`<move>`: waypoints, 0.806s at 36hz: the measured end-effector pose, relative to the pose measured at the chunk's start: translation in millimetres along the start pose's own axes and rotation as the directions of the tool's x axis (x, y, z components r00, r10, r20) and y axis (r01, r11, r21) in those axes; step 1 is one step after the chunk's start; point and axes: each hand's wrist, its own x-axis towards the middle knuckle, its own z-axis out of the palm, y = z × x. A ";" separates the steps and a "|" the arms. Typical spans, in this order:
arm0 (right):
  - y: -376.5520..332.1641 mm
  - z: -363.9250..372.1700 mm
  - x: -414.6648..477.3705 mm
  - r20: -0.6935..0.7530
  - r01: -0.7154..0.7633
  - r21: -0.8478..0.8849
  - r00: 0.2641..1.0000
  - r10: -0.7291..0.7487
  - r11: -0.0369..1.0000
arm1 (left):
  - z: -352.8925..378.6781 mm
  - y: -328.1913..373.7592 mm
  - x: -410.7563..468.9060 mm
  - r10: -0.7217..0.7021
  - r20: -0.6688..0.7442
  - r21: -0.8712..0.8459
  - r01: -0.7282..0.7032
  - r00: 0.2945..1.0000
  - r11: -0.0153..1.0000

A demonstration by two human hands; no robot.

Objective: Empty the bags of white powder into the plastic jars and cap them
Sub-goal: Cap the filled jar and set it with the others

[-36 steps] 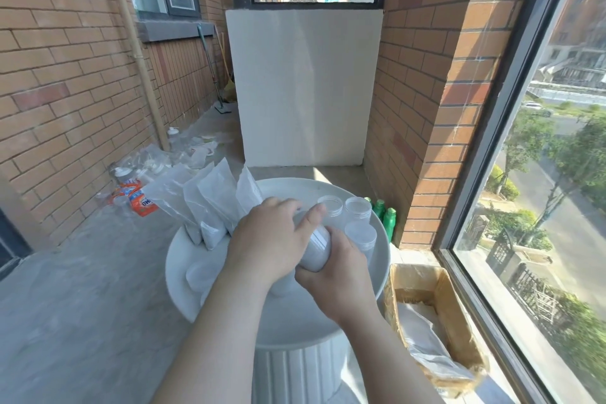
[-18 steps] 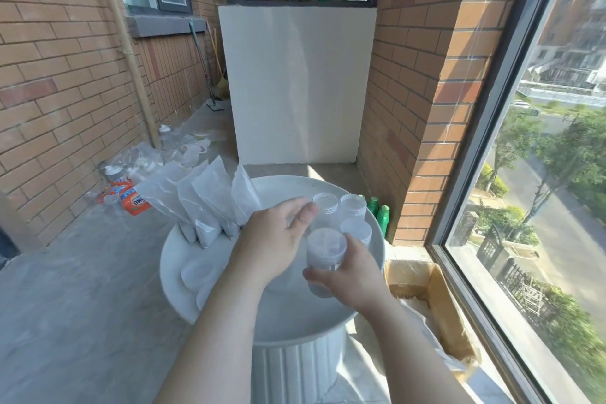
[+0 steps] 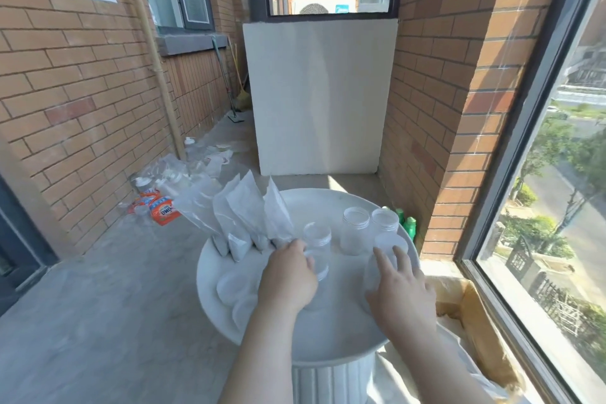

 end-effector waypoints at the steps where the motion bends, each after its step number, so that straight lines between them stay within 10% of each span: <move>1: -0.9 -1.4 1.9 0.010 -0.001 -0.021 1.000 0.001 1.000 | 2.8 0.9 1.1 0.006 0.022 -0.014 -0.006 1.000 1.000; 14: -52.4 -43.4 93.1 -0.189 0.243 0.138 0.958 -0.215 0.960 | -0.1 5.1 7.0 -0.062 0.015 -0.098 0.063 0.998 0.993; 22: -106.7 -24.4 117.1 0.211 0.292 0.250 0.914 -0.346 0.923 | -5.6 -6.1 12.1 -0.156 0.067 -0.125 0.163 0.985 0.979; 29: -102.5 -23.0 106.7 0.285 0.240 0.401 0.884 -0.370 0.884 | -23.4 -14.3 12.9 -0.266 -0.058 -0.171 0.253 0.962 0.952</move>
